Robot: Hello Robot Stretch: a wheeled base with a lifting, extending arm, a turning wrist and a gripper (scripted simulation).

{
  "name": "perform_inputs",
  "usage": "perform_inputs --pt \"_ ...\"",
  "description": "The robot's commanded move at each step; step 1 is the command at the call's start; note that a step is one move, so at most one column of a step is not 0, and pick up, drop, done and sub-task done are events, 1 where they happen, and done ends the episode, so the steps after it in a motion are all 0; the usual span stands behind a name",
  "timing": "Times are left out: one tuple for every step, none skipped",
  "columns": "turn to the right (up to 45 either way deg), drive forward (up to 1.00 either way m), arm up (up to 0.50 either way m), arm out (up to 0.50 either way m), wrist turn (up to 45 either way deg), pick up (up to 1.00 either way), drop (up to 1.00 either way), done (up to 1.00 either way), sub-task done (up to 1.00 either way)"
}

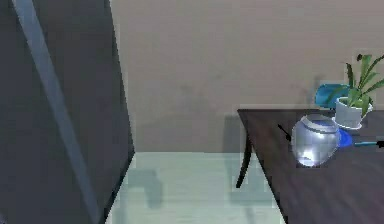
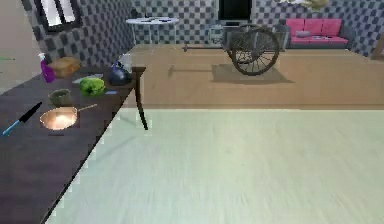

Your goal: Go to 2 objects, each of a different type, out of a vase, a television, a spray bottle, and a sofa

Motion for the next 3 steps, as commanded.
perform_inputs --pt "33.0 0.0 0.0 0.0 0.0 0.0 0.0 0.0 0.0" --pt "0.0 0.0 0.0 0.0 0.0 0.0 0.0 0.0 1.0" --pt "45.0 0.0 0.0 0.0 0.0 0.0 0.0 0.0 0.0"
